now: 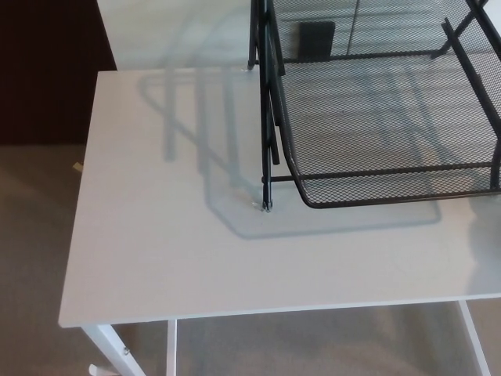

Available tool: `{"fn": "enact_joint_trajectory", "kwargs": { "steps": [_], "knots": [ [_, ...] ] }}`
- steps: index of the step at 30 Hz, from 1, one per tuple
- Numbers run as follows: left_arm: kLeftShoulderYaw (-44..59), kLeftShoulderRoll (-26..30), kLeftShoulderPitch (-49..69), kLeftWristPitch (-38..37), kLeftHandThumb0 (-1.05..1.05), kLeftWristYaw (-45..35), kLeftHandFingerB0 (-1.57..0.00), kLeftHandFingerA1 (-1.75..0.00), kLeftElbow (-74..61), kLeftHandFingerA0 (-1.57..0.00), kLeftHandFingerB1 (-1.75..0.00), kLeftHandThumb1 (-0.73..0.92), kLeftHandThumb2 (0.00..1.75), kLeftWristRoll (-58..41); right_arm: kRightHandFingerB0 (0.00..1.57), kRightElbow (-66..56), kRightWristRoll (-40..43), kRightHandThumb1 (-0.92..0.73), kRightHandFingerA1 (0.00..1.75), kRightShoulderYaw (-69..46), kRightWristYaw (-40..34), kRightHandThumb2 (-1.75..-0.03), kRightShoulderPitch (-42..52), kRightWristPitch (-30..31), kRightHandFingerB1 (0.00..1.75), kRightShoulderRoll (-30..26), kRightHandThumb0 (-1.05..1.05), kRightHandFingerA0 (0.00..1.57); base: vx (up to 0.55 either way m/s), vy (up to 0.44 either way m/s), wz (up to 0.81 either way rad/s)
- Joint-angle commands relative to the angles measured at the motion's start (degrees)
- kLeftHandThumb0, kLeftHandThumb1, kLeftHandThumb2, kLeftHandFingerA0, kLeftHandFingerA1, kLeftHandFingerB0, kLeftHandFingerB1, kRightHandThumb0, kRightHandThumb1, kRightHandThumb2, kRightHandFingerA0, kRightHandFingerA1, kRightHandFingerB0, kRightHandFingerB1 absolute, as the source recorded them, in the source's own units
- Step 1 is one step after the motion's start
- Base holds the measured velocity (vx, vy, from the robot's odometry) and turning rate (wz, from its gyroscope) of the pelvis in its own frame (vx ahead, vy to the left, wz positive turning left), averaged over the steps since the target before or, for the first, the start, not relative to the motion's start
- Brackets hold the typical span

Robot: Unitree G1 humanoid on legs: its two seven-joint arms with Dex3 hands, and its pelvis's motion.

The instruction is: The robot walks towards a desk on which a file tray is kept in the middle and a toilet paper roll is kept on its right. The robot uses its right hand to hook on finger in the gap of the roll and grabs it, lifts it and places it on the tray.

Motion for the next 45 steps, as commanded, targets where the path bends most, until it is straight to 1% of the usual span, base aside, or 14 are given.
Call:
{"fn": "enact_joint_trajectory", "kwargs": {
  "steps": [1,8,11,13,14,15,16,17,20,21,22,30,43,45],
  "knots": [
    [0.02,0.74,0.29,-0.12,-0.70,-0.27,-0.10,-0.51,-0.36,-0.21,-0.45,0.85,1.07,0.34,0.21,1.10,-1.83,-0.59,0.61,0.96,-0.22,-0.58,-0.54,1.76,0.29,0.50,-0.38,0.68,0.00,0.000,0.00],
    [-1.25,0.67,-1.06,-2.82,-0.67,0.66,-0.12,-0.53,2.46,-0.23,-0.46,0.86,1.06,1.65,0.25,3.81,-6.62,-0.59,0.63,6.31,-2.90,-0.58,-2.08,-1.24,0.29,1.34,-0.42,0.68,0.00,0.000,0.00],
    [-1.57,0.81,-1.24,-4.14,-0.69,0.16,-0.13,-0.53,3.47,-0.24,-0.47,0.85,1.07,1.69,0.30,6.68,-14.15,-0.58,1.17,13.82,-5.81,-0.58,-5.63,-3.15,0.31,2.15,-0.44,0.62,0.00,0.000,0.00],
    [-1.73,0.83,-0.91,-3.90,-0.68,0.18,-0.11,-0.53,3.07,-0.22,-0.46,0.86,1.07,1.71,0.34,8.14,-16.29,-0.58,1.26,16.37,-7.15,-0.58,-7.38,-2.20,0.33,3.25,-0.43,0.63,0.00,0.000,0.00],
    [-1.57,0.81,-0.60,-3.93,-0.68,-0.10,-0.11,-0.53,2.75,-0.22,-0.46,0.86,1.07,1.46,0.35,9.06,-16.75,-0.58,1.08,17.24,-7.65,-0.58,-8.30,-1.77,0.33,4.03,-0.41,0.70,0.00,0.000,0.00],
    [-1.42,0.79,-0.06,-3.48,-0.68,-0.15,-0.12,-0.53,1.78,-0.23,-0.46,0.86,1.07,1.29,0.29,10.16,-17.12,-0.40,0.92,17.84,-8.67,-0.79,-9.05,-1.89,0.48,4.81,-0.44,0.77,0.00,0.000,0.00],
    [-1.45,0.75,-0.13,-3.49,-0.64,0.09,-0.15,-0.47,2.04,-0.29,-0.37,0.92,0.84,1.39,0.45,11.38,-18.17,-0.57,1.02,18.85,-10.68,-0.57,-9.70,-2.83,0.37,5.29,-0.40,0.89,0.00,0.000,0.00],
    [-1.55,0.61,-0.21,-3.99,-0.68,0.46,-0.14,-0.53,2.67,-0.24,-0.46,0.86,1.05,1.64,0.51,12.91,-19.78,-0.60,1.01,19.96,-14.22,-0.58,-10.14,-4.38,0.39,5.91,-0.33,0.93,0.00,0.000,0.00],
    [-2.26,0.63,-0.97,-4.98,-0.67,0.90,-0.14,-0.52,4.61,-0.24,-0.46,0.87,1.05,2.59,0.66,14.03,-22.82,-0.68,1.24,21.28,-22.94,-0.60,-8.90,-6.87,0.42,6.18,-0.24,0.82,0.00,0.000,0.00],
    [-2.27,0.64,-0.99,-5.00,-0.67,0.90,-0.14,-0.52,4.66,-0.24,-0.46,0.87,1.05,2.59,0.66,14.19,-22.81,-0.68,1.24,21.38,-23.12,-0.60,-8.97,-6.94,0.42,6.18,-0.24,0.82,0.00,0.000,0.00],
    [-2.47,0.61,-1.38,-5.09,-0.68,0.38,-0.14,-0.53,5.04,-0.24,-0.46,0.87,1.05,2.58,0.87,14.16,-24.21,-0.62,1.08,21.45,-28.26,-0.58,-7.30,-7.12,0.50,6.45,-0.26,0.87,0.00,0.000,0.00],
    [-3.30,0.79,-1.94,-5.18,-0.67,1.50,-0.14,-0.53,6.23,-0.24,-0.46,0.87,1.05,3.43,0.90,18.14,-25.27,-0.60,1.57,20.57,-44.86,-0.58,-3.93,-10.96,0.62,7.85,-0.32,0.85,0.00,0.000,0.00],
    [-4.18,1.15,-1.47,-5.02,-0.67,0.90,-0.12,-0.54,5.97,-0.23,-0.46,0.87,1.08,3.85,0.90,16.05,-17.39,-0.71,1.52,11.47,-53.90,-0.65,2.02,-16.78,0.70,10.57,-0.20,0.90,0.00,0.000,0.00],
    [-3.97,1.32,-0.29,-4.90,-0.68,0.56,-0.11,-0.54,4.51,-0.23,-0.46,0.87,1.08,3.51,0.90,13.48,-15.85,-0.72,1.37,8.77,-52.49,-0.64,3.01,-16.93,0.64,9.74,-0.21,0.93,0.00,0.000,0.00]
  ]
}}
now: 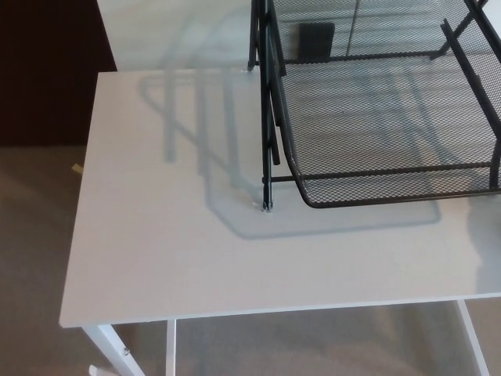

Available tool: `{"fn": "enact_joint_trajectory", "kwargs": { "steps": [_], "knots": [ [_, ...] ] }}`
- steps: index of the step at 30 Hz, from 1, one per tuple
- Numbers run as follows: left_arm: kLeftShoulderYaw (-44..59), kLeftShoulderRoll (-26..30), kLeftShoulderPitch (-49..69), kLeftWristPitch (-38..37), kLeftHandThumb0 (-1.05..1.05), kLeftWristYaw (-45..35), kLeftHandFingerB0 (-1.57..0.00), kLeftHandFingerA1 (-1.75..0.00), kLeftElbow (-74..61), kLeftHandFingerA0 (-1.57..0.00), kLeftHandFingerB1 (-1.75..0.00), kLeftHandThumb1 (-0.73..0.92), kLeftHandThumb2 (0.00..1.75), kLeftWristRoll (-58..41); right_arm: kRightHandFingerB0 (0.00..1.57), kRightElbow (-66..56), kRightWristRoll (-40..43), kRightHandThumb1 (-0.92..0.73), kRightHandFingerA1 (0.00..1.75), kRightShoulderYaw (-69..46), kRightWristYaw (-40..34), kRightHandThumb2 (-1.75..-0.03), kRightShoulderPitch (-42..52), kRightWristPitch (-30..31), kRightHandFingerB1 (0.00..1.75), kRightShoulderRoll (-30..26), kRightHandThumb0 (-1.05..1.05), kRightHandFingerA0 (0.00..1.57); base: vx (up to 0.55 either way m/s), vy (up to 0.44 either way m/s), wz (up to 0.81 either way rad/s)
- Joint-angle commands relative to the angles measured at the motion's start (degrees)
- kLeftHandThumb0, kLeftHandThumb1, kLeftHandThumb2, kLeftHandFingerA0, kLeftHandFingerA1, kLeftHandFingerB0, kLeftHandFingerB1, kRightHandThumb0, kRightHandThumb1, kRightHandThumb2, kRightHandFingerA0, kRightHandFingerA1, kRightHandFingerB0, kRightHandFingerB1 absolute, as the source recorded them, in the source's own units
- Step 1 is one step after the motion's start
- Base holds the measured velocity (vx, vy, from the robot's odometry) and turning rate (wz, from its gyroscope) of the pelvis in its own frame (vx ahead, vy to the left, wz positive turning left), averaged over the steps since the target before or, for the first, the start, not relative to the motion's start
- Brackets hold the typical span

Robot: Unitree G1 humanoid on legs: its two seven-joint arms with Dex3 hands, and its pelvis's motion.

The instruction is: The robot walks towards a desk on which a file tray is kept in the middle and a toilet paper roll is kept on its right. The robot uses its right hand to hook on finger in the gap of the roll and grabs it, lifts it and places it on the tray.

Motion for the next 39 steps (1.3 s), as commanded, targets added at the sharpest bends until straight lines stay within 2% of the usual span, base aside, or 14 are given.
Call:
{"fn": "enact_joint_trajectory", "kwargs": {
  "steps": [1,3,8,9,11,13,15,16,19,26,27,37,38,39],
  "knots": [
    [-1.31,1.39,1.16,-4.91,-0.67,0.69,-0.12,-0.55,0.13,-0.24,-0.46,0.87,1.08,2.47,0.90,-0.89,1.25,-0.72,1.39,-6.87,-17.35,-0.63,9.20,-8.74,0.65,3.89,-0.21,0.92,0.00,0.000,0.00],
    [-1.79,1.54,0.48,-5.27,-0.68,1.16,-0.12,-0.54,1.57,-0.24,-0.46,0.87,1.08,2.99,0.93,-3.80,2.45,-0.69,1.27,-10.04,-16.00,-0.65,10.46,-9.28,0.63,2.78,-0.17,1.01,0.00,0.000,0.00],
    [-2.64,2.05,0.49,-5.85,-0.69,1.04,-0.12,-0.54,2.53,-0.24,-0.46,0.87,1.09,3.29,0.92,-6.57,3.51,-0.66,1.35,-16.65,-11.06,-0.61,10.44,-11.49,0.59,-1.88,-0.18,0.97,0.00,0.000,0.00],
    [-1.90,1.77,1.95,-5.34,-0.69,0.51,-0.11,-0.55,0.48,-0.23,-0.46,0.87,1.09,2.25,0.96,-7.58,3.67,-0.66,1.12,-18.65,-10.32,-0.58,10.01,-12.24,0.57,-3.39,-0.17,1.00,0.00,0.000,0.00],
    [-1.81,1.67,2.60,-5.21,-0.69,0.68,-0.12,-0.56,-0.48,-0.24,-0.46,0.87,1.10,2.15,0.96,-8.60,3.43,-0.64,1.05,-20.74,-9.73,-0.58,9.79,-13.06,0.57,-4.26,-0.16,1.03,0.00,0.000,0.00],
    [-1.79,1.68,3.07,-5.41,-0.70,0.89,-0.12,-0.56,-1.23,-0.24,-0.47,0.86,1.10,2.21,0.89,-11.76,5.55,-0.66,1.23,-23.94,-4.23,-0.60,9.00,-10.13,0.56,-5.54,-0.17,0.94,0.00,0.000,0.00],
    [-1.68,1.49,3.86,-5.31,-0.70,1.17,-0.12,-0.56,-2.05,-0.24,-0.47,0.86,1.10,2.14,0.89,-12.49,5.94,-0.66,1.23,-25.19,-2.58,-0.60,8.02,-10.07,0.56,-6.20,-0.17,0.94,0.00,0.000,0.00],
    [-1.80,1.45,4.01,-5.27,-0.69,1.51,-0.12,-0.55,-2.26,-0.23,-0.47,0.87,1.10,2.34,0.91,-12.12,6.33,-0.66,1.18,-26.14,-2.86,-0.60,7.28,-11.62,0.58,-6.97,-0.15,0.97,0.00,0.000,0.00],
    [-1.72,1.36,2.96,-4.77,-0.70,1.38,-0.12,-0.54,-0.65,-0.22,-0.46,0.86,1.09,2.10,0.93,-12.77,6.14,-0.62,1.38,-28.67,-4.05,-0.58,4.37,-11.03,0.60,-7.49,-0.23,1.01,0.00,0.000,0.00],
    [-0.24,1.10,3.28,-3.45,-0.69,0.87,-0.14,-0.54,-1.29,-0.23,-0.47,0.85,1.08,0.66,0.94,-12.62,4.76,-0.58,1.55,-32.19,-7.05,-0.63,-1.03,-14.91,0.66,-9.19,-0.24,1.01,0.00,0.000,0.00],
    [-0.75,1.29,3.35,-4.37,-0.69,0.96,-0.14,-0.54,-1.08,-0.23,-0.47,0.86,1.09,1.39,0.88,-16.45,6.67,-0.65,1.63,-32.55,-1.35,-0.65,-1.64,-9.68,0.66,-8.96,-0.28,0.92,0.00,0.000,0.00],
    [-0.44,1.21,2.73,-4.74,-0.70,0.87,-0.14,-0.56,0.07,-0.25,-0.48,0.85,1.10,1.08,0.90,-24.66,12.40,-0.64,1.55,-21.78,14.04,-0.62,-11.93,-9.48,0.58,-4.71,-0.25,0.87,0.00,0.000,0.00],
    [-0.79,1.29,2.33,-4.87,-0.70,1.13,-0.14,-0.55,0.73,-0.25,-0.47,0.85,1.10,1.50,0.91,-25.26,14.41,-0.65,1.42,-20.36,16.87,-0.61,-12.99,-8.55,0.59,-3.75,-0.24,0.90,0.00,0.000,0.00],
    [-0.68,1.24,2.15,-4.80,-0.70,1.12,-0.14,-0.54,1.02,-0.24,-0.46,0.85,1.09,1.35,0.92,-25.57,14.77,-0.65,1.50,-18.80,18.72,-0.63,-13.95,-7.40,0.60,-2.91,-0.21,0.87,0.00,0.000,0.00]
  ]
}}
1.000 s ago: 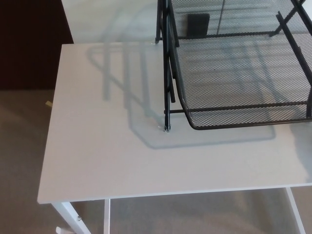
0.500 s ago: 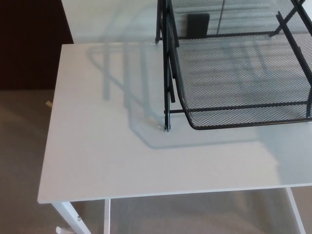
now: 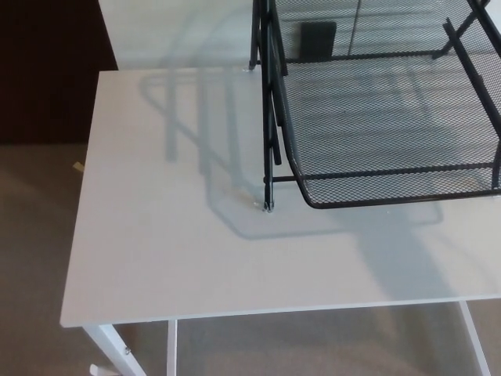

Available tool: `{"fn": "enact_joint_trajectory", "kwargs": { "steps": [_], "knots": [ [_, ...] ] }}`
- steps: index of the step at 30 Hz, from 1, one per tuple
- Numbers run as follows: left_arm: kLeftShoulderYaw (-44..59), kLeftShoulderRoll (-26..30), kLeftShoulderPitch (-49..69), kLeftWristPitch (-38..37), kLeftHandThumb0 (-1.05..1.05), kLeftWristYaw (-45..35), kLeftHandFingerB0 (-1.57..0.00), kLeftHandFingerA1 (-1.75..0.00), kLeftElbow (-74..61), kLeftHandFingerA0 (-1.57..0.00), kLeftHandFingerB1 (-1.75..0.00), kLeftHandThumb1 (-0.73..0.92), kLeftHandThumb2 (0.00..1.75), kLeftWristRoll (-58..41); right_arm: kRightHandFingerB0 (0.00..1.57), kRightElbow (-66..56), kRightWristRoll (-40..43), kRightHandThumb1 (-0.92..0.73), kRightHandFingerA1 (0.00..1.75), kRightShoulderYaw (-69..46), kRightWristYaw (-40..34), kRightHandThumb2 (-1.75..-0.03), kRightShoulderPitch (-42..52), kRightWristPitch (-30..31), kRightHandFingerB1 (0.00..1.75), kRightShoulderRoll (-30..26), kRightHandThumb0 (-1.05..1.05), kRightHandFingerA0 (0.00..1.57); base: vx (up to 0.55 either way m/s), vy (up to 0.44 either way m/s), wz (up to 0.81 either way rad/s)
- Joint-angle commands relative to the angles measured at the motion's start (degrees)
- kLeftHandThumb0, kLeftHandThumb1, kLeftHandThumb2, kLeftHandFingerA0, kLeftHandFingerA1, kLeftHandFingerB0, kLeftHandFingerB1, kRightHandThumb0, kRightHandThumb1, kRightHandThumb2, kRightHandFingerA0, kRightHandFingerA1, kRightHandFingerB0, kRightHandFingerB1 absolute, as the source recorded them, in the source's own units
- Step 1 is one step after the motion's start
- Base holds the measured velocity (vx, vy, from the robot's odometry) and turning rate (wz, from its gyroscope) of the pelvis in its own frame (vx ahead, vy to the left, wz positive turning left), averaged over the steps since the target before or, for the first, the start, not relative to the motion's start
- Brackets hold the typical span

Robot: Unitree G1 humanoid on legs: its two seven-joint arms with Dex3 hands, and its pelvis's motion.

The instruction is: The robot walks towards a desk on which a file tray is kept in the middle and a toilet paper roll is kept on its right. The robot uses its right hand to hook on finger in the gap of the roll and grabs it, lifts it and places it on the tray.

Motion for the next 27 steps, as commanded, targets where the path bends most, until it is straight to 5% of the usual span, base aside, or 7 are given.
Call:
{"fn": "enact_joint_trajectory", "kwargs": {
  "steps": [1,2,3,8,23,27],
  "knots": [
    [1.13,0.55,-0.35,-1.86,-0.69,0.11,-0.13,-0.53,0.94,-0.24,-0.46,0.86,1.08,-0.40,0.95,-3.94,6.62,-0.65,1.55,8.92,16.91,-0.64,-6.12,4.81,0.61,4.02,-0.23,0.88,0.00,0.000,0.00],
    [1.31,0.50,-0.60,-1.43,-0.69,0.06,-0.13,-0.53,0.87,-0.24,-0.46,0.85,1.08,-0.65,0.96,-3.80,6.69,-0.67,1.53,10.31,18.60,-0.66,-6.97,5.36,0.66,4.45,-0.21,0.90,0.00,0.000,0.00],
    [1.36,0.50,-0.05,-1.68,-0.69,0.08,-0.13,-0.54,-0.11,-0.24,-0.46,0.86,1.08,-0.67,0.95,-3.16,7.49,-0.71,1.31,12.73,22.00,-0.65,-7.96,6.44,0.64,5.50,-0.19,0.97,0.00,0.000,0.00],
    [1.32,0.10,-0.91,-2.13,-0.69,0.49,-0.13,-0.54,1.20,-0.24,-0.46,0.85,1.08,-0.65,0.94,-0.88,4.98,-0.71,1.21,18.69,26.86,-0.62,-10.15,7.43,0.61,7.45,-0.21,0.98,0.00,0.000,0.00],
    [1.56,0.24,0.36,-1.16,-0.68,-0.47,-0.12,-0.53,-0.88,-0.22,-0.45,0.86,1.07,-0.91,0.94,4.95,-1.18,-0.69,1.37,27.99,27.93,-0.70,-12.21,7.05,0.65,11.77,-0.20,0.97,0.00,0.000,0.00],
    [1.70,-0.08,-0.69,-0.98,-0.69,0.16,-0.13,-0.53,0.65,-0.24,-0.46,0.85,1.07,-0.76,0.95,6.18,-4.77,-0.67,1.30,31.59,27.82,-0.73,-12.66,4.35,0.67,11.53,-0.21,0.98,0.00,0.000,0.00]
  ]
}}
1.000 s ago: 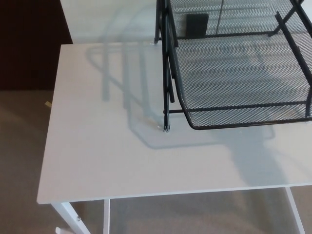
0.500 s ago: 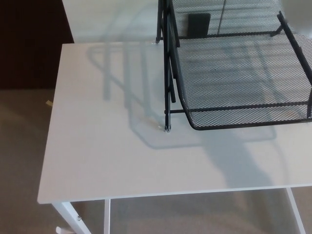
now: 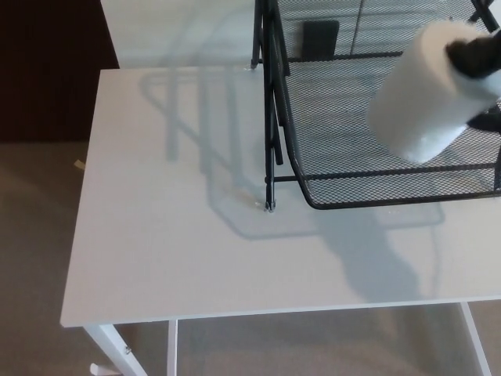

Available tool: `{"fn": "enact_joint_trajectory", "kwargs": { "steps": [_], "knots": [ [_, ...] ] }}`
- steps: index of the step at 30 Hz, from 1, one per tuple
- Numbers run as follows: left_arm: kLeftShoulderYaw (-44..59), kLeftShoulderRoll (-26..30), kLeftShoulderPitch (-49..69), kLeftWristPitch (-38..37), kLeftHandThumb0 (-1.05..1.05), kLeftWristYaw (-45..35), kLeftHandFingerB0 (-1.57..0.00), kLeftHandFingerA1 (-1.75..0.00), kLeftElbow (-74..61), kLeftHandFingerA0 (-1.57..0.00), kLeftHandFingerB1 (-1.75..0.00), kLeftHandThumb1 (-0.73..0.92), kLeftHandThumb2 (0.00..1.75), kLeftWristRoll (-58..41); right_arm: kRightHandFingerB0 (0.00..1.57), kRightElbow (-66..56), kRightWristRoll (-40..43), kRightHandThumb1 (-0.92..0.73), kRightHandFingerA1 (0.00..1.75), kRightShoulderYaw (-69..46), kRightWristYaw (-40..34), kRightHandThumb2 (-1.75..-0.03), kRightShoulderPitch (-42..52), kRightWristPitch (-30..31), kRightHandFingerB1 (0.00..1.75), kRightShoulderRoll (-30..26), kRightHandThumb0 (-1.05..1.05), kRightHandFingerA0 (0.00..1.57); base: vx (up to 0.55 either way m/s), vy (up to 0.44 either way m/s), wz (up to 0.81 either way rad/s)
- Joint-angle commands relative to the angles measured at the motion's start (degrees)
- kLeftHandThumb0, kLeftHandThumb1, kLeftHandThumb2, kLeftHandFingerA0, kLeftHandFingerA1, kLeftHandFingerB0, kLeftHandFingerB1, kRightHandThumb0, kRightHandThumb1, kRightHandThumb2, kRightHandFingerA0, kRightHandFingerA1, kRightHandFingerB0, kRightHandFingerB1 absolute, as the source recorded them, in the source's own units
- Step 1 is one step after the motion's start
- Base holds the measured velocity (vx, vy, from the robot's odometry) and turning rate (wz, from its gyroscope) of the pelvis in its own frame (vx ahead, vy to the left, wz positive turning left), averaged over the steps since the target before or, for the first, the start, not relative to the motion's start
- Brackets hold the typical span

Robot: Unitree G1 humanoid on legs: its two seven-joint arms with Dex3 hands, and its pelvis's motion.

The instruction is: The robot walks towards a desk on which a file tray is kept in the middle and a toilet paper roll is kept on its right. The robot uses its right hand to hook on finger in the gap of the roll and grabs it, lifts it and places it on the tray.

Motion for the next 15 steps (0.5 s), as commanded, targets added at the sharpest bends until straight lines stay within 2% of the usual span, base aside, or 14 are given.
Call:
{"fn": "enact_joint_trajectory", "kwargs": {
  "steps": [1,2,7,8,9,10,11,12,13,14,15],
  "knots": [
    [1.02,0.06,-0.38,-1.18,-0.68,0.25,-0.13,-0.54,1.20,-0.24,-0.46,0.85,1.07,-0.44,0.94,1.44,-5.88,-0.66,1.27,4.83,6.62,-0.76,-1.39,0.29,0.67,0.02,-0.20,0.97,0.00,0.000,0.00],
    [1.16,0.05,-0.13,-1.61,-0.68,0.00,-0.13,-0.54,1.00,-0.24,-0.46,0.85,1.07,-0.52,0.95,1.25,-7.70,-0.64,1.20,6.22,6.97,-0.73,-1.82,0.58,0.64,-0.07,-0.19,0.98,0.00,0.000,0.00],
    [0.92,0.14,-0.40,-1.78,-0.69,0.05,-0.12,-0.54,1.50,-0.24,-0.46,0.85,1.08,0.13,0.91,1.41,-9.29,-0.64,1.19,7.33,6.16,-0.67,-2.32,-0.95,0.58,-0.52,-0.21,0.98,0.00,0.000,0.00],
    [0.57,0.28,-0.30,-1.95,-0.70,0.26,-0.12,-0.54,1.43,-0.23,-0.46,0.86,1.08,0.59,0.74,0.75,-10.02,-0.64,1.39,7.36,6.48,-0.62,-2.54,-0.27,0.48,-0.71,-0.26,0.82,0.00,0.000,0.00],
    [0.68,0.22,-0.30,-1.95,-0.69,0.20,-0.12,-0.54,1.47,-0.23,-0.46,0.86,1.08,0.46,0.60,0.37,-10.12,-0.63,1.27,7.26,7.08,-0.60,-2.75,-0.19,0.42,-0.98,-0.30,0.80,0.00,0.000,0.00],
    [0.78,0.19,-0.60,-1.84,-0.69,0.23,-0.13,-0.55,1.92,-0.25,-0.46,0.84,1.08,0.36,0.38,0.25,-10.16,-0.60,0.99,7.07,7.23,-0.58,-2.81,-0.38,0.35,-1.15,-0.36,0.64,0.00,0.000,0.00],
    [0.93,0.14,-1.03,-1.64,-0.69,0.27,-0.13,-0.55,2.57,-0.25,-0.46,0.84,1.08,0.20,0.38,0.08,-10.14,-0.60,0.99,6.83,7.41,-0.58,-2.92,-0.67,0.35,-1.42,-0.36,0.64,0.00,0.000,0.00],
    [1.15,0.18,-0.24,-1.45,-0.69,-0.40,-0.13,-0.55,1.27,-0.24,-0.46,0.85,1.08,-0.18,0.29,-0.19,-10.63,-0.59,0.79,6.93,8.20,-0.59,-3.25,-0.71,0.33,-1.79,-0.41,0.50,0.00,0.000,0.00],
    [1.16,0.18,-0.25,-1.46,-0.69,-0.41,-0.13,-0.55,1.28,-0.24,-0.46,0.85,1.08,-0.17,0.29,-0.22,-10.72,-0.59,0.79,6.84,8.29,-0.59,-3.22,-0.71,0.33,-1.74,-0.41,0.50,0.00,0.000,0.00],
    [0.85,0.24,-0.24,-1.86,-0.69,-0.16,-0.13,-0.54,1.51,-0.24,-0.46,0.85,1.08,0.27,0.14,-1.01,-10.44,-0.56,0.50,6.55,10.71,-0.57,-3.76,1.42,0.31,-2.00,-0.46,0.24,0.00,0.000,0.00],
    [1.08,0.14,-0.03,-2.72,-0.70,-0.19,-0.13,-0.54,2.46,-0.25,-0.46,0.85,1.08,0.13,0.09,-1.96,-11.69,-0.54,0.49,6.86,11.20,-0.57,-4.18,1.35,0.33,-2.49,-0.52,0.17,0.00,0.000,0.00]
  ]
}}
